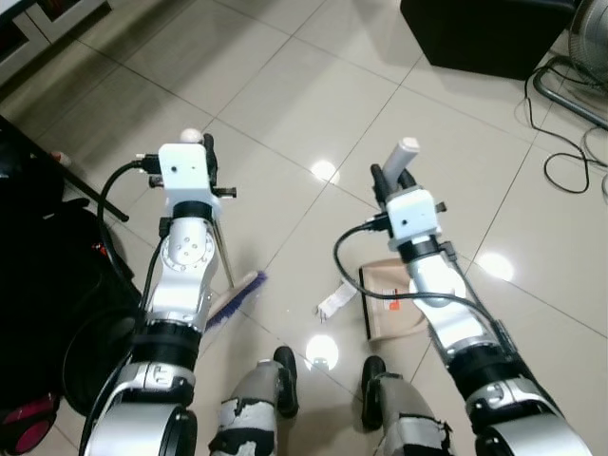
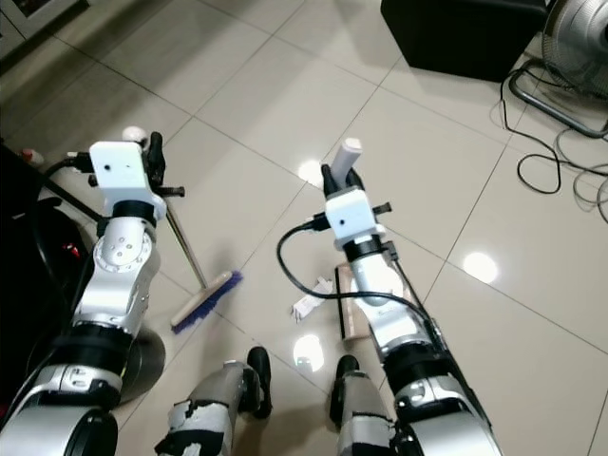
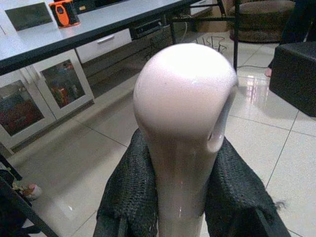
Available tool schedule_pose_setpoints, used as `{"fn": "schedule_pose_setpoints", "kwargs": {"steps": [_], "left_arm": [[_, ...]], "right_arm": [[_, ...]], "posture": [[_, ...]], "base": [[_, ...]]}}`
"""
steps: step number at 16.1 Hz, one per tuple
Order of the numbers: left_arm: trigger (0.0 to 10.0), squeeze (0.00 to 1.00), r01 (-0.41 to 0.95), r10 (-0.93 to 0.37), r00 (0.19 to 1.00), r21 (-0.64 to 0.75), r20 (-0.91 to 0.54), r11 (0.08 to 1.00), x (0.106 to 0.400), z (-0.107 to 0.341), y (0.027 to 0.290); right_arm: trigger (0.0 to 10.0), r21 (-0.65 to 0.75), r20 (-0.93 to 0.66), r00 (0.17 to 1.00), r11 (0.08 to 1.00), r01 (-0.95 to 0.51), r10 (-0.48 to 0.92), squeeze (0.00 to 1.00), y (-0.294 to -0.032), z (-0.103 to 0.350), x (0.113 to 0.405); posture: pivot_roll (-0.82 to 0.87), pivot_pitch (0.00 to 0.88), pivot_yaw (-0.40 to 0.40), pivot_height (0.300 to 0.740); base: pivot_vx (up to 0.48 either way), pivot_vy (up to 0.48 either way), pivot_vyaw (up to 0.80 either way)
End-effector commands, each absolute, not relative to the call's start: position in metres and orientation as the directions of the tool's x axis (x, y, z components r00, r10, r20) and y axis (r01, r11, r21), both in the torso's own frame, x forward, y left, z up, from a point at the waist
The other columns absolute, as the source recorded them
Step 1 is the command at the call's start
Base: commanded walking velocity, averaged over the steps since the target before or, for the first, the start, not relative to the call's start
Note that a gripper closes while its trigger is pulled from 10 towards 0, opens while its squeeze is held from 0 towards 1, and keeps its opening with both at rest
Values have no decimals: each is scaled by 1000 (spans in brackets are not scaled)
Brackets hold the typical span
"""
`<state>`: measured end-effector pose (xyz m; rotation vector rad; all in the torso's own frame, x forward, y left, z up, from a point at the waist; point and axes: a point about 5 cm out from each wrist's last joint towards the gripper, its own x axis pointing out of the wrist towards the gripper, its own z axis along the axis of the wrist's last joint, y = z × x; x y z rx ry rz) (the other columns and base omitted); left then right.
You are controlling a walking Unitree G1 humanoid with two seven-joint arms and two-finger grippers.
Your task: Sweep floor
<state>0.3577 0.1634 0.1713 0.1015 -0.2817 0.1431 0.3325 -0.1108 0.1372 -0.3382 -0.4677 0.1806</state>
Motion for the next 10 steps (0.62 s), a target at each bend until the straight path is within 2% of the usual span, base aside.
{"fn": "schedule_pose_setpoints", "kwargs": {"steps": [1, 5, 10], "left_arm": [[10000, 0, -166, 142, 960, 83, 240, 983, 357, 159, 163], [10000, 0, -181, 175, 965, 13, 196, 983, 364, 152, 148], [10000, 0, -263, 276, 950, -102, 148, 959, 374, 151, 143]], "right_arm": [[10000, -352, 389, 886, 930, -109, 252, 0, -106, 130, 330], [10000, -248, 437, 878, 964, -92, 196, 0, -91, 140, 332], [10000, -213, 452, 866, 969, -128, 213, 0, -68, 140, 322]], "posture": [[155, 404, 78, 740], [141, 401, 74, 740], [105, 386, 56, 740]], "base": [[0, 0, 0], [0, 0, 0], [0, 0, 0]]}}
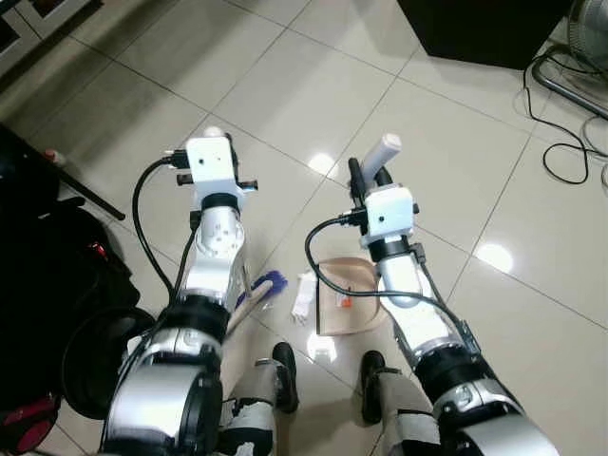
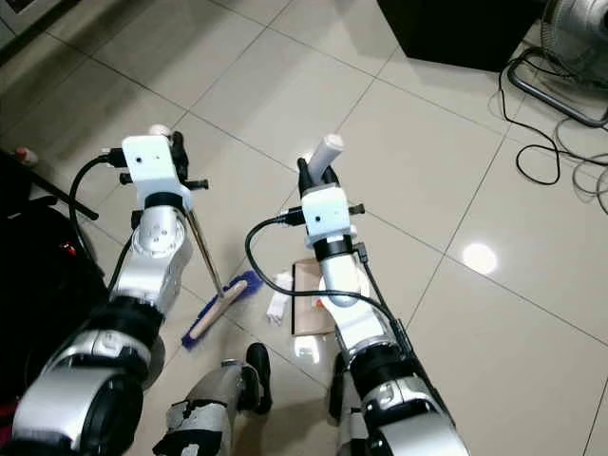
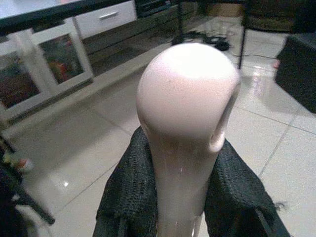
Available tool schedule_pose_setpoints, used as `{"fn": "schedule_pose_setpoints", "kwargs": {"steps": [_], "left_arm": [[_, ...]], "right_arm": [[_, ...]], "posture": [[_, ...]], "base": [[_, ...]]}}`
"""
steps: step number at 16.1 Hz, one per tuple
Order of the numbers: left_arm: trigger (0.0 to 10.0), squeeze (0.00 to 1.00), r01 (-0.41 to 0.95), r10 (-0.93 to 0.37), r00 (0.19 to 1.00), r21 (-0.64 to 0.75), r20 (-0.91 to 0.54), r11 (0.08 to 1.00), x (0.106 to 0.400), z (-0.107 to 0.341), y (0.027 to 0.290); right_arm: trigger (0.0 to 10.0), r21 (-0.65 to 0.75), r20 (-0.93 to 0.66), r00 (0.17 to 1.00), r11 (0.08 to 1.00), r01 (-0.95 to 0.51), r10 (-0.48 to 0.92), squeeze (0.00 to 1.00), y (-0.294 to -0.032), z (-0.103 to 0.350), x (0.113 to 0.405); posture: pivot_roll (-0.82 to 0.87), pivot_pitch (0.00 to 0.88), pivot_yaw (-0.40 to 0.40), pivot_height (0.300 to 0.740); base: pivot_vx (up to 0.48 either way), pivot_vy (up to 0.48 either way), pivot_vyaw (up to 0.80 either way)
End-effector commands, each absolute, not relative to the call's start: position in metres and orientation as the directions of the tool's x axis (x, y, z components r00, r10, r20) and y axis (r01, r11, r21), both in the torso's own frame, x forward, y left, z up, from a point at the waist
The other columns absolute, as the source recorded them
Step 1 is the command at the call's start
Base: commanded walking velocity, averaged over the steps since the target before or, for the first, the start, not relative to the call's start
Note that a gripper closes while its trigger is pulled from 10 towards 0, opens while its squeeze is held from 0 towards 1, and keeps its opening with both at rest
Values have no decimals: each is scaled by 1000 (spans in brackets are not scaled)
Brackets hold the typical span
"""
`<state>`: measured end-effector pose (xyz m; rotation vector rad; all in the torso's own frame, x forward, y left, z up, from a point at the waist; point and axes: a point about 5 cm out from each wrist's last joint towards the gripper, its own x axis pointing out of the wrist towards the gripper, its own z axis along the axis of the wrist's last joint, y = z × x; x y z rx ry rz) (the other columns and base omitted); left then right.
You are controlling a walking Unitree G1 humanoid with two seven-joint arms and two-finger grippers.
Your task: Sweep floor
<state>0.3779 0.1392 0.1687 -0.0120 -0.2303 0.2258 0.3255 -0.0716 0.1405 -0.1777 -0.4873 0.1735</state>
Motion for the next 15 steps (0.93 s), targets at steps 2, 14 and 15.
{"fn": "schedule_pose_setpoints", "kwargs": {"steps": [2, 14, 15], "left_arm": [[10000, 0, -290, 317, 941, -199, 119, 936, 377, 155, 136], [10000, 0, 50, 74, 947, -372, 313, 927, 391, 230, 107], [10000, 0, 70, 48, 939, -327, 341, 942, 391, 236, 116]], "right_arm": [[10000, -203, 449, 869, 971, -127, 208, 0, -64, 139, 320], [10000, -199, 441, 892, 980, -12, 101, 0, -103, 148, 336], [10000, -185, 445, 893, 983, 15, 70, 0, -114, 148, 335]], "posture": [[101, 377, 55, 740], [65, 243, 56, 740], [64, 231, 64, 740]], "base": [[0, 0, 0], [0, 0, 0], [0, 0, 0]]}}
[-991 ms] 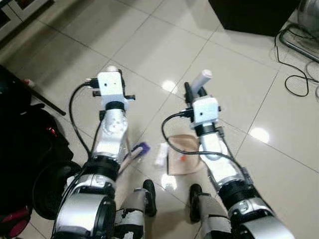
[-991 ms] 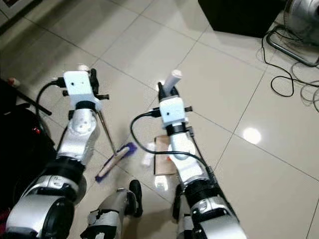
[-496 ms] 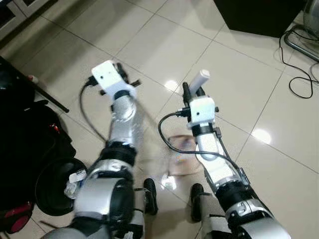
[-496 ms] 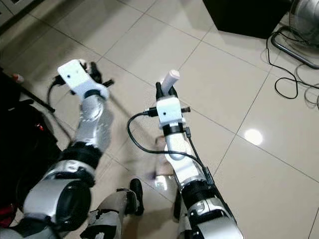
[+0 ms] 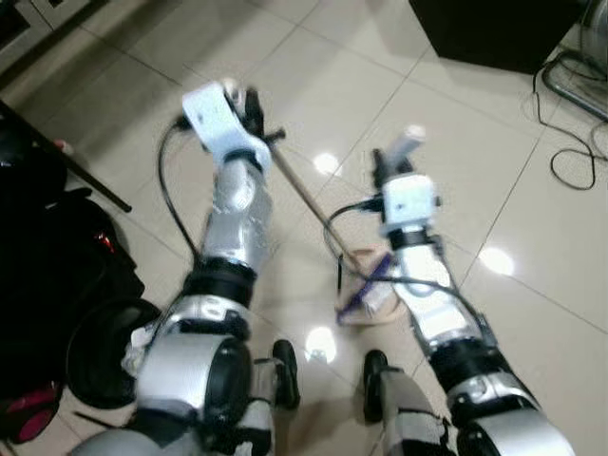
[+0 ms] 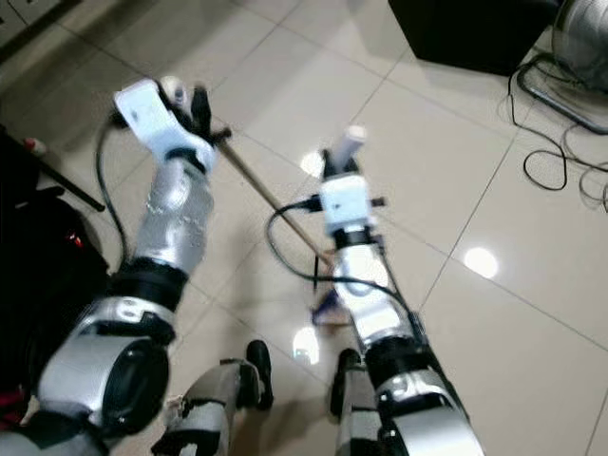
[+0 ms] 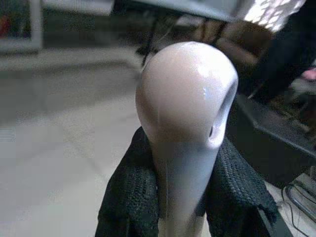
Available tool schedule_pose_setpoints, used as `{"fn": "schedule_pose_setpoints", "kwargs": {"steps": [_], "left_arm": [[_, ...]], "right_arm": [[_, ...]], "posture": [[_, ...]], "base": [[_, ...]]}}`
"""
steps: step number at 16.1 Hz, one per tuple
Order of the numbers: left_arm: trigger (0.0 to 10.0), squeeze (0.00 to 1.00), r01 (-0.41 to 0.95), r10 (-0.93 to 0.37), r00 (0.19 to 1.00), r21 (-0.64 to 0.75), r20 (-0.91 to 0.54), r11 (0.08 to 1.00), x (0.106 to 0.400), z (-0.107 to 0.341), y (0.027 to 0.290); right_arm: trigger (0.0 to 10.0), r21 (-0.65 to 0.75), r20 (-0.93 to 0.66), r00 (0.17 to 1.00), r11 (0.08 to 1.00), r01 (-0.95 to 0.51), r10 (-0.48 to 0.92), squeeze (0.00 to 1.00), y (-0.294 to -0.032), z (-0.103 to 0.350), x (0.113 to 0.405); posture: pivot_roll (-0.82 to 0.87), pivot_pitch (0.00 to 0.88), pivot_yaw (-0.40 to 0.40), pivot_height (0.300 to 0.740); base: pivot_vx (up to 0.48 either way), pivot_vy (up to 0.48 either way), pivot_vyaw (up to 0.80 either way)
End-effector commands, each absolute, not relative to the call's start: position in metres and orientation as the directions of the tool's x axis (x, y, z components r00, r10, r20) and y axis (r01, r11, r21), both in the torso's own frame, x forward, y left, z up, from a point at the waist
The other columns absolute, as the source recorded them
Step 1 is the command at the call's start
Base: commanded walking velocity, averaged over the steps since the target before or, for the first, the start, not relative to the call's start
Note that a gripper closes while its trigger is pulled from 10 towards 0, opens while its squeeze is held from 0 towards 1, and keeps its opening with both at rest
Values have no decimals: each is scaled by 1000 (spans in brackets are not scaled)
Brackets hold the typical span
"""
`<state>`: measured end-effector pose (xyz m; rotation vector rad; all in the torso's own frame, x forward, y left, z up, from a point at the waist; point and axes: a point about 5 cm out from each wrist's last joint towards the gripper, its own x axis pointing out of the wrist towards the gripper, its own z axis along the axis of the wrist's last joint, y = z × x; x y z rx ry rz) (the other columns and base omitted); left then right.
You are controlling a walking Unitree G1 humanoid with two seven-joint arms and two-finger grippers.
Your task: Sweep floor
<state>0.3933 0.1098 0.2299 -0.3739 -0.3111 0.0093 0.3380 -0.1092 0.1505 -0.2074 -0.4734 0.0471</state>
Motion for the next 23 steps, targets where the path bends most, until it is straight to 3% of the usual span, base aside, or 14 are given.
{"fn": "schedule_pose_setpoints", "kwargs": {"steps": [1, 2, 8, 12, 15, 23], "left_arm": [[10000, 0, 80, 36, 936, -310, 350, 947, 391, 239, 120], [10000, 0, 93, 12, 924, -253, 383, 963, 390, 248, 136], [10000, 0, 120, -78, 914, -82, 398, 989, 375, 248, 175], [10000, 0, 150, -144, 977, -31, 157, 988, 340, 187, 181], [10000, 0, 195, -203, 975, 84, 93, 977, 314, 163, 176], [10000, 0, 204, -208, 978, 117, 20, 972, 280, 151, 170]], "right_arm": [[10000, -180, 449, 892, 983, 28, 57, 0, -119, 149, 334], [10000, -145, 456, 890, 987, 74, 0, 0, -136, 150, 330], [10000, -60, 482, 872, 990, 129, -84, 0, -174, 160, 305], [10000, -4, 453, 891, 999, 50, -43, 0, -188, 195, 287], [10000, 22, 406, 913, 999, 24, -31, 0, -191, 216, 284], [10000, 80, 324, 946, 996, -41, 12, 0, -187, 247, 283]], "posture": [[64, 231, 64, 740], [59, 196, 85, 740], [20, 102, 125, 740], [-46, 61, 133, 740], [-58, 35, 89, 740], [-47, 11, 67, 740]], "base": [[0, 0, 0], [0, 0, 0], [0, 0, 0], [0, 0, 0], [0, 0, 0], [0, 0, 0]]}}
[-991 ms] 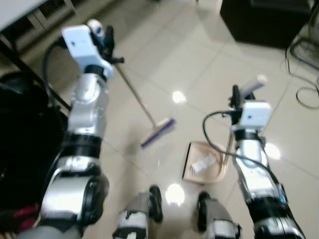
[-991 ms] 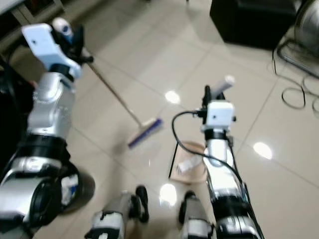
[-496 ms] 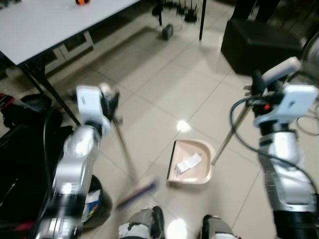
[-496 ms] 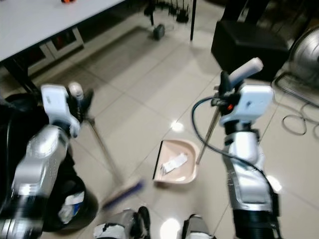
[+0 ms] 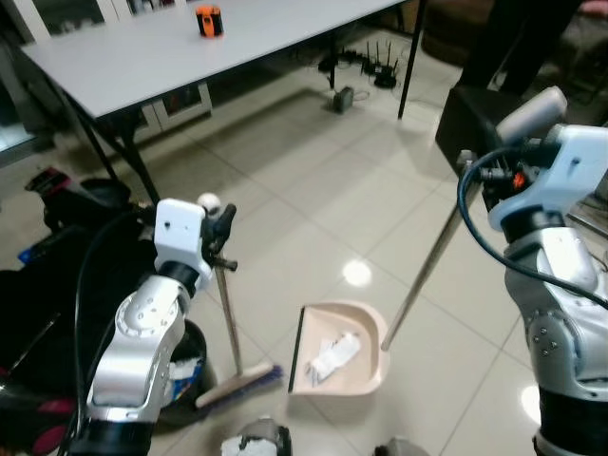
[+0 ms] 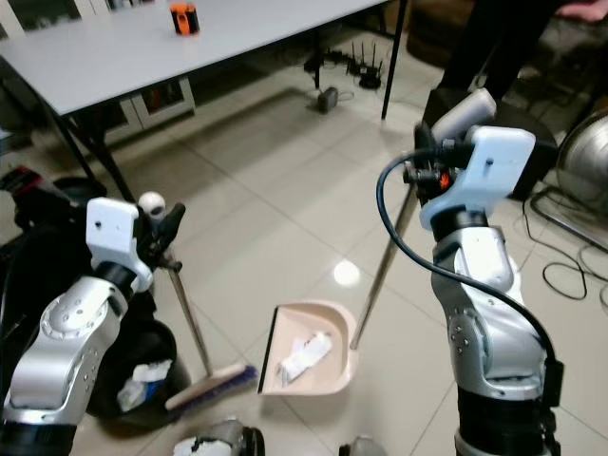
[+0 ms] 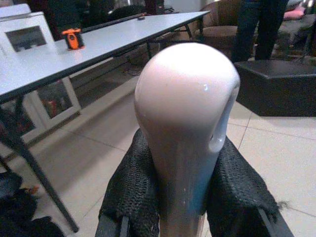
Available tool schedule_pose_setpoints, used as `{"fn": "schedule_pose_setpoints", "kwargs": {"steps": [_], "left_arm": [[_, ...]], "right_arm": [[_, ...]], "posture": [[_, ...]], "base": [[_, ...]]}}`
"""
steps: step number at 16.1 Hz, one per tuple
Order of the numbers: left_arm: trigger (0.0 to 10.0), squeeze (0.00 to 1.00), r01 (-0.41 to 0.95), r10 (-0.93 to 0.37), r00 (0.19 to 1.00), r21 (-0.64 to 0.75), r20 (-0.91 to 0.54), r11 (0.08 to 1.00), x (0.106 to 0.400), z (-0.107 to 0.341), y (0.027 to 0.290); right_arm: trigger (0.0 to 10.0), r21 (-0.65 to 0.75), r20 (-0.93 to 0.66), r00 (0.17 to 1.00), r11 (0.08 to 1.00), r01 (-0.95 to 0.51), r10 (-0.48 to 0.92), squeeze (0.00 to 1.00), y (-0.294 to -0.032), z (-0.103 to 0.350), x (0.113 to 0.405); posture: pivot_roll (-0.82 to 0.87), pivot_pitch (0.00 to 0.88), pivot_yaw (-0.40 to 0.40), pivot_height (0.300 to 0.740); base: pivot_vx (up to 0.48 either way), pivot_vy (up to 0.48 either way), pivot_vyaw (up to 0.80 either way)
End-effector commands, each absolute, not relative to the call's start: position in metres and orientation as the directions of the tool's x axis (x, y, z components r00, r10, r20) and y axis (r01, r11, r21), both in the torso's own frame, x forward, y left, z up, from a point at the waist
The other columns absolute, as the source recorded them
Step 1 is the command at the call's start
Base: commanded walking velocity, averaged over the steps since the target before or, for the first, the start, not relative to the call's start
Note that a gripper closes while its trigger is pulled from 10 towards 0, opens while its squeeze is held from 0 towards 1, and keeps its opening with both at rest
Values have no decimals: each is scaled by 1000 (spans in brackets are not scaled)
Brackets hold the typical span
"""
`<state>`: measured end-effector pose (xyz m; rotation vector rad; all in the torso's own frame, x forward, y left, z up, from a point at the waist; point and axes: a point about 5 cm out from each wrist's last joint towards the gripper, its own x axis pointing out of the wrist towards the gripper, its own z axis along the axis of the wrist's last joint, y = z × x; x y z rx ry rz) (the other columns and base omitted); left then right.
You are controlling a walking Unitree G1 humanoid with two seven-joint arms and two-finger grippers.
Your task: Sweep floor
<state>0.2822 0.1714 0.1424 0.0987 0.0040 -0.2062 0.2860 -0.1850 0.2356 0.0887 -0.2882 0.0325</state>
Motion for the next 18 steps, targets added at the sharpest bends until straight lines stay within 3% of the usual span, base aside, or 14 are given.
{"fn": "schedule_pose_setpoints", "kwargs": {"steps": [1, 11, 18], "left_arm": [[10000, 0, 204, -207, 978, 118, 19, 972, 280, 151, 170], [10000, 0, 180, -176, 984, 124, -42, 976, 266, 143, 174], [10000, 0, 154, -144, 987, 165, -67, 974, 258, 139, 177]], "right_arm": [[10000, 80, 321, 947, 996, -43, 15, 0, -186, 248, 283], [10000, 73, 299, 952, 993, -88, 63, 0, -182, 278, 284], [10000, 140, 329, 938, 977, -162, 109, 0, -171, 297, 299]], "posture": [[-47, 11, 67, 740], [-53, 18, 65, 740], [-34, 10, 45, 740]], "base": [[0, 0, 0], [0, 0, 0], [0, 0, 800]]}}
